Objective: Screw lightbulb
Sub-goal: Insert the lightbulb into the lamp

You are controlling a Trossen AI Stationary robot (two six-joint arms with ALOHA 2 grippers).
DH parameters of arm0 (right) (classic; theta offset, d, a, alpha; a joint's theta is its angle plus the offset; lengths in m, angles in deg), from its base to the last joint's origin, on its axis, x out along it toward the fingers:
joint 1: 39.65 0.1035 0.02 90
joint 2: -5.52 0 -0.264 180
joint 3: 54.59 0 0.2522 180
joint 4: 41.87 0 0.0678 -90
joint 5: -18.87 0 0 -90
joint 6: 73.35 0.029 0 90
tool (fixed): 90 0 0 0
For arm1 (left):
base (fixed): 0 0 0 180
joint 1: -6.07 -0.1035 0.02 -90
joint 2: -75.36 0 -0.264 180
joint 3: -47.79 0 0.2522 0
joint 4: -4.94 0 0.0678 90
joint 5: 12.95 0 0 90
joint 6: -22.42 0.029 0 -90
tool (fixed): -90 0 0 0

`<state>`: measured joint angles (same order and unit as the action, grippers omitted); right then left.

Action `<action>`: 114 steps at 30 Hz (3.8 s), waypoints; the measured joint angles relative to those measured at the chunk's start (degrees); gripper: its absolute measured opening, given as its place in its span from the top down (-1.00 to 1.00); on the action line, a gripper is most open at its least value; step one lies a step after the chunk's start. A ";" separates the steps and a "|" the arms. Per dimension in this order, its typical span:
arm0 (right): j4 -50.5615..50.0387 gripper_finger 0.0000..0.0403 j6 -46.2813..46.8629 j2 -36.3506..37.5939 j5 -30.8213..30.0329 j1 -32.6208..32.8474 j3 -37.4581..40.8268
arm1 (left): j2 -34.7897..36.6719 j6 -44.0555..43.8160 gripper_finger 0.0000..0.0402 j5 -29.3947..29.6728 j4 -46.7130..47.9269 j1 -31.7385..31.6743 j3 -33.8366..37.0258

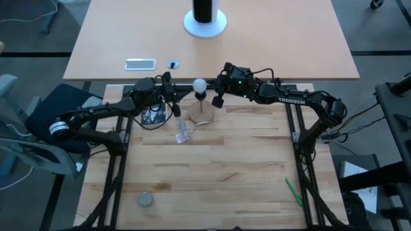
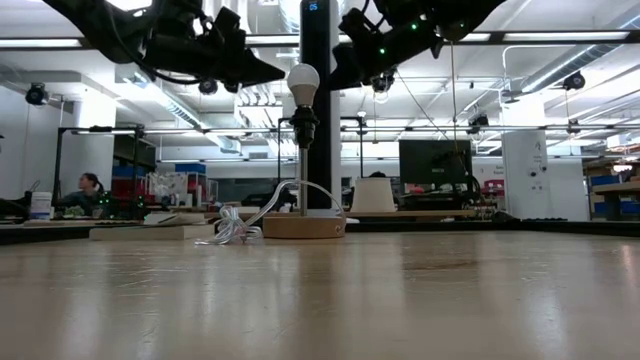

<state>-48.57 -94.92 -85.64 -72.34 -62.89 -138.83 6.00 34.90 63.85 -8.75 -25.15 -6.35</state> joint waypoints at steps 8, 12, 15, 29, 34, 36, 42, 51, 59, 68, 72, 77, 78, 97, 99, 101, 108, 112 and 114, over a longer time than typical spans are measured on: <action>-0.06 1.00 0.78 0.00 2.27 0.17 0.00 | -2.07 0.00 1.00 0.06 -3.68 0.00 0.00; -0.78 1.00 1.34 0.00 2.03 0.23 0.00 | -2.81 0.34 1.00 1.54 -4.26 -0.16 0.00; -1.28 1.00 2.15 0.02 2.03 0.24 0.00 | -3.26 0.13 1.00 2.03 -4.47 -0.17 0.00; -4.70 1.00 3.61 0.16 3.25 0.73 -0.17 | -2.88 0.46 1.00 7.34 -1.24 -0.20 0.00; -6.72 1.00 3.63 0.66 -1.41 0.70 -0.17 | -0.63 0.08 1.00 7.33 1.63 -0.20 0.00; -6.92 1.00 3.61 0.79 -2.77 0.69 -0.20 | 0.36 0.06 1.00 6.38 2.13 -0.19 0.00; -4.21 1.00 2.63 0.88 -3.25 0.37 -0.22 | 0.67 0.18 1.00 -2.77 -0.17 -0.04 0.00; -3.45 1.00 2.41 0.92 1.53 0.75 -0.24 | -1.32 0.04 1.00 1.01 -2.23 0.04 0.00; -4.22 1.00 3.29 1.01 1.88 1.46 -0.24 | -2.35 0.27 1.00 5.37 -3.52 0.00 0.00; -7.25 1.00 3.96 1.84 -0.87 1.70 -0.24 | -1.22 0.19 1.00 6.70 -0.60 -0.02 0.02; -6.79 1.00 2.62 1.92 -3.16 1.35 -0.24 | 1.03 -0.51 1.00 4.93 2.17 0.09 0.00; -4.22 1.00 1.56 1.55 -2.82 0.81 -0.31 | 0.82 -1.30 1.00 -2.83 0.52 0.22 0.00; -4.26 1.00 1.50 1.53 -2.80 0.73 -0.31 | 0.45 -1.54 1.00 -2.82 -0.16 0.22 0.00; -6.53 1.00 3.32 1.51 3.02 1.68 -0.31 | -2.14 -0.14 1.00 5.24 -3.12 0.09 0.01; -7.37 1.00 3.52 1.51 3.15 1.73 -0.28 | -2.16 -0.14 1.00 6.32 -2.74 0.09 0.00; -7.41 1.00 3.52 1.51 2.05 1.71 -0.28 | -1.85 -0.14 1.00 6.35 -2.21 0.09 0.00; -7.92 1.00 2.36 1.51 -3.03 1.12 -0.26 | -0.13 -1.63 1.00 2.55 0.32 0.09 0.01; -6.02 1.00 1.57 1.51 -3.16 0.58 -0.26 | -0.48 -1.63 1.00 0.32 -0.49 0.15 0.00; -4.46 1.00 0.78 1.51 -3.24 0.57 -0.26 | -0.87 -1.63 1.00 0.43 -0.47 0.09 0.00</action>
<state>-53.02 -94.14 -84.13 -75.58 -62.33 -139.09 5.13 33.28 64.28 -9.22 -25.06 -6.35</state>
